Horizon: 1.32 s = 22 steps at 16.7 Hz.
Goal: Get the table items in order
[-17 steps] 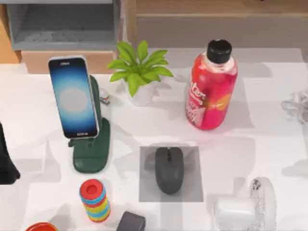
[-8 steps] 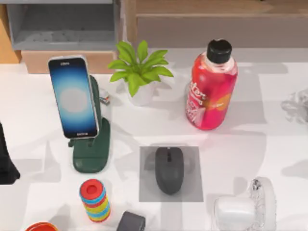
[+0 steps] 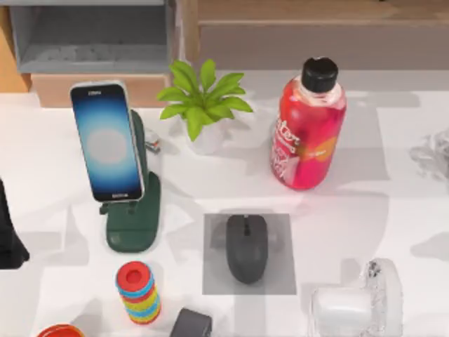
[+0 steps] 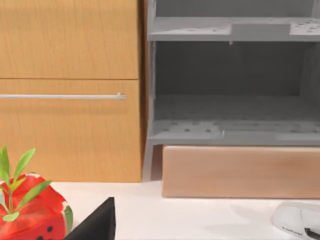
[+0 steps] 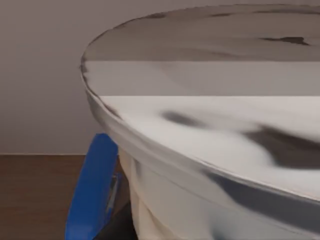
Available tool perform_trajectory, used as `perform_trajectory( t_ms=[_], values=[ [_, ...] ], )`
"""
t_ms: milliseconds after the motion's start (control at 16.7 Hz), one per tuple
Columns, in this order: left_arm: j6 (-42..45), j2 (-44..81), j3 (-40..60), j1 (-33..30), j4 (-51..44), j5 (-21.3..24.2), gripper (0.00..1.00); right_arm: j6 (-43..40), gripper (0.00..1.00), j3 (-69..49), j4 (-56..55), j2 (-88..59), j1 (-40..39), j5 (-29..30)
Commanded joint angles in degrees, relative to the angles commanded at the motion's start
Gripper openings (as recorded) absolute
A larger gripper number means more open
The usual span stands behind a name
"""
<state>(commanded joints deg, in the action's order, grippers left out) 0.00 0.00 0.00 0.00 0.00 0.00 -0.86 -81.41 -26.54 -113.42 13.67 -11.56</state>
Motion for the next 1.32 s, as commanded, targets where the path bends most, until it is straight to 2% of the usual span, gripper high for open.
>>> perform_trajectory(
  t_ms=[180, 960, 1320],
  values=[
    [0.0, 0.0, 0.0, 0.0, 0.0, 0.0, 1.0, 0.0, 0.0, 0.0, 0.0, 0.0, 0.0, 0.0],
    [0.0, 0.0, 0.0, 0.0, 0.0, 0.0, 1.0, 0.0, 0.98, 0.0, 0.0, 0.0, 0.0, 0.0],
    [0.0, 0.0, 0.0, 0.0, 0.0, 0.0, 1.0, 0.0, 1.0, 0.0, 0.0, 0.0, 0.0, 0.0]
  ],
)
